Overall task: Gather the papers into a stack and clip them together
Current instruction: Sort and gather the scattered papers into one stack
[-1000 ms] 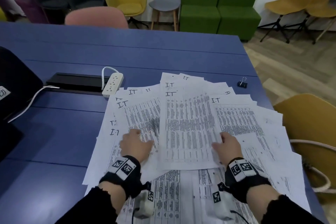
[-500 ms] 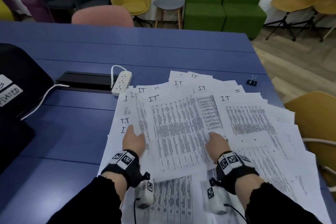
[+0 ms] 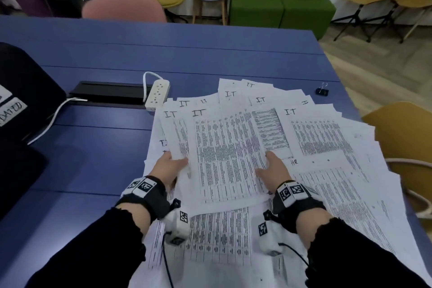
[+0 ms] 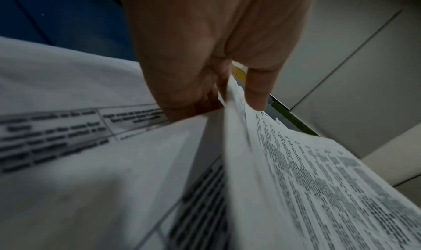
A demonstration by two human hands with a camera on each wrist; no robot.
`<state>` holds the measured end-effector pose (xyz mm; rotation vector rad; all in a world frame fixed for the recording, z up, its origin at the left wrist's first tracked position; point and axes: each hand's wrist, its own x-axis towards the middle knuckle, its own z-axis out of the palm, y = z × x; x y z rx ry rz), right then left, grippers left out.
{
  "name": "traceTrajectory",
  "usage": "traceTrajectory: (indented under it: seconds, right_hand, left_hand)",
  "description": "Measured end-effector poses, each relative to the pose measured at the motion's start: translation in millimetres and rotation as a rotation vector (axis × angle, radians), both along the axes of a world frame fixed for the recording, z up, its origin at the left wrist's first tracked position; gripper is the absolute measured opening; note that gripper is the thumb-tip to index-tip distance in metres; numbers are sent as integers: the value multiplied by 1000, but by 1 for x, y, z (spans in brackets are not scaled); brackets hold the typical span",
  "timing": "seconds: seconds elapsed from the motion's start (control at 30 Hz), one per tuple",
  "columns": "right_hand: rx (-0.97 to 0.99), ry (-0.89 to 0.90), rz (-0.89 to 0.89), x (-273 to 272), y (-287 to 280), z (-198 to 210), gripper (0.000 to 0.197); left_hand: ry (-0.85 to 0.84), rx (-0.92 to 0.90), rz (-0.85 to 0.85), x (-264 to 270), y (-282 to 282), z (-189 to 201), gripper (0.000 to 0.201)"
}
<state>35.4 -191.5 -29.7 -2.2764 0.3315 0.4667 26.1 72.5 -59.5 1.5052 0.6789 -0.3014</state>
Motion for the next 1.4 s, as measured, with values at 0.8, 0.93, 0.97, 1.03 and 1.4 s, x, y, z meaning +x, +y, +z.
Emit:
traceTrajectory:
  seconds: [0.8,0.93,0.97,1.03,1.4]
  right_hand:
    - [154,-145,-113,-21,-2,9,21]
    - [178,-174,-152,-38,-17,9,11]
    - [191,-136,-143,-42,-20,8,14]
    - [203,-14,-119,-48,-22,7,42]
    - [154,15,-189,-66,-25,-5,40]
  left_hand:
    - [-199,37,41,-38,-5,8,27]
    - [-244,28,8,-40,-16,11,32]
    - [-260,42,-1,-41,-19,13,33]
    - [-298,69,-6,-44,-22,17,35]
    - [-272,263,169,-47,-16,14,35]
